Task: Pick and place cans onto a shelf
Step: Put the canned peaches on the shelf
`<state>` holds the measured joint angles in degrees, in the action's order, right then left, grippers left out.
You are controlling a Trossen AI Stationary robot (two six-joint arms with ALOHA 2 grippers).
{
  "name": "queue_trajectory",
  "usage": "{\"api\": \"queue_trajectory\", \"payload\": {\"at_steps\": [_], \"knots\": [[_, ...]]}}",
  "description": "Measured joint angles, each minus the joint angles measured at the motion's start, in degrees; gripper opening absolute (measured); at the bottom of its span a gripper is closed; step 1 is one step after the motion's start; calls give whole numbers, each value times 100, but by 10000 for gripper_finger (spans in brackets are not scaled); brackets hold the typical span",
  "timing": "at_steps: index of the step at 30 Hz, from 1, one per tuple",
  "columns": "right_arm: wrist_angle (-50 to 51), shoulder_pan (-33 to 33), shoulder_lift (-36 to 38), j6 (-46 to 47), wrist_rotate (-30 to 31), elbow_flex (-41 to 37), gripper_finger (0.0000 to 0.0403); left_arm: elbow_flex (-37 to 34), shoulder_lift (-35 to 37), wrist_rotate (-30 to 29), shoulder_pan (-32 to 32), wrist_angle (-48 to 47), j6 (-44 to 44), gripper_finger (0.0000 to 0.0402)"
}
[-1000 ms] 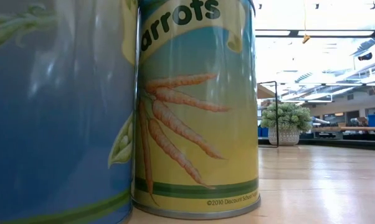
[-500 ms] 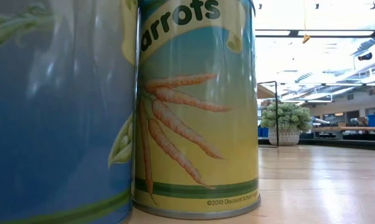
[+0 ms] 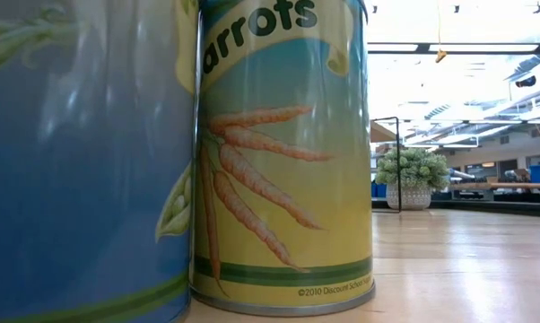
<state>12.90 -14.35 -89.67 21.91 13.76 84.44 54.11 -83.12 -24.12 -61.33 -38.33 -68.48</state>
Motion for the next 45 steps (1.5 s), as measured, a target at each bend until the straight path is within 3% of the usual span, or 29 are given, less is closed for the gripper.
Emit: {"api": "queue_trajectory", "payload": {"at_steps": [10,19,21,25,33,45], "knots": [[13,0,0,39,2,0,348,0,43,-122,-132,-35,-32,259],[106,28,2,4,2,0,348,0,8,1713,-221,42,-34,279],[106,61,2,4,2,0,348,-6,-18,1873,-253,31,54,280],[104,81,3,22,9,0,348,-13,-16,1689,-270,-20,-279,296],[105,76,4,86,24,0,348,-19,-16,1643,-249,-368,-891,393],[102,92,4,214,24,-2,348,-24,-418,-710,-958,-164,-1183,398]]}}
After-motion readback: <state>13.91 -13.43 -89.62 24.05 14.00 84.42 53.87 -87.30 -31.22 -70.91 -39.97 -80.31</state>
